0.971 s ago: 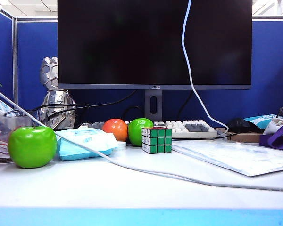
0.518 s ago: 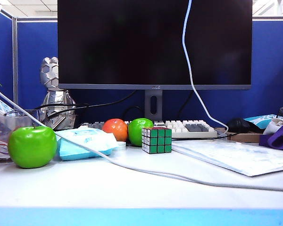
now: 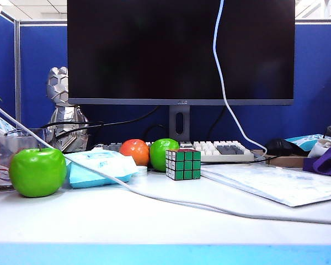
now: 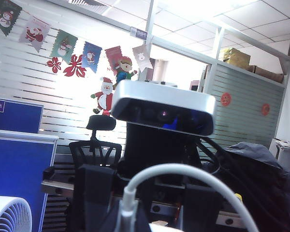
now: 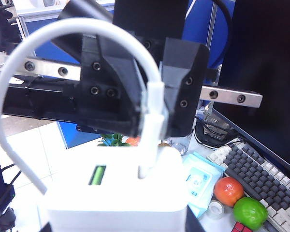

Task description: Pick up the Type-C charging cable and the charging base, insert one end of the Type-C charger into the corresponding slot on the base, and finally place the plugged-in charger back on the table.

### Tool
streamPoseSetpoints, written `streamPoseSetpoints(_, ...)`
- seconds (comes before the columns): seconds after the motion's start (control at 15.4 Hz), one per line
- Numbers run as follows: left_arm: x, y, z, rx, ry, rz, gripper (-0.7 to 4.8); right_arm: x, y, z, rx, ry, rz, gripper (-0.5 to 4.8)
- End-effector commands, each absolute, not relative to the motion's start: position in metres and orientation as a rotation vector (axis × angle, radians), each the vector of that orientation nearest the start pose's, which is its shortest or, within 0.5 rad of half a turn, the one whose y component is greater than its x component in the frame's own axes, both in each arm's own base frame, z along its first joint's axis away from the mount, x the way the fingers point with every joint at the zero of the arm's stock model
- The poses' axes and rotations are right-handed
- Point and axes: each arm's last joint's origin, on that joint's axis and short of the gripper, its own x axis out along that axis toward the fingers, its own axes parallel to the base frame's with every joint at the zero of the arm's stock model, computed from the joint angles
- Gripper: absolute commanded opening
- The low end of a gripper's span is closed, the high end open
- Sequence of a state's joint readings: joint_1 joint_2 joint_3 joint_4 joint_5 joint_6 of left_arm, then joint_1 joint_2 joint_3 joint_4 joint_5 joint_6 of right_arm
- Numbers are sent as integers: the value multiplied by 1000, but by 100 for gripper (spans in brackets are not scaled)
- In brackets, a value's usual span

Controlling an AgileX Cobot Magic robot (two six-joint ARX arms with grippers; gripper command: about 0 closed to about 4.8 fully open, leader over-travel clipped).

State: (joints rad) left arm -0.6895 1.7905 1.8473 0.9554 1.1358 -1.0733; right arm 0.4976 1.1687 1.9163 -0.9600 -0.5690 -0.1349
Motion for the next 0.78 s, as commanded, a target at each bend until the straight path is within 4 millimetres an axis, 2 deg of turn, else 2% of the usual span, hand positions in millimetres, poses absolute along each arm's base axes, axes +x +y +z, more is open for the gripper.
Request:
streamPoseSetpoints(0.06, 260, -249, 504, -408, -120, -2031, -6, 115, 81, 546, -112, 75, 1084, -1)
streamPoseSetpoints(0.52, 260, -250, 503, -380, -103, -2050, -5, 113, 80, 546, -112, 71, 1084, -1)
streamPoseSetpoints(0.78, 260, -252, 498, -304, -1, -2109, -6, 113, 80, 546, -111, 71, 1084, -1)
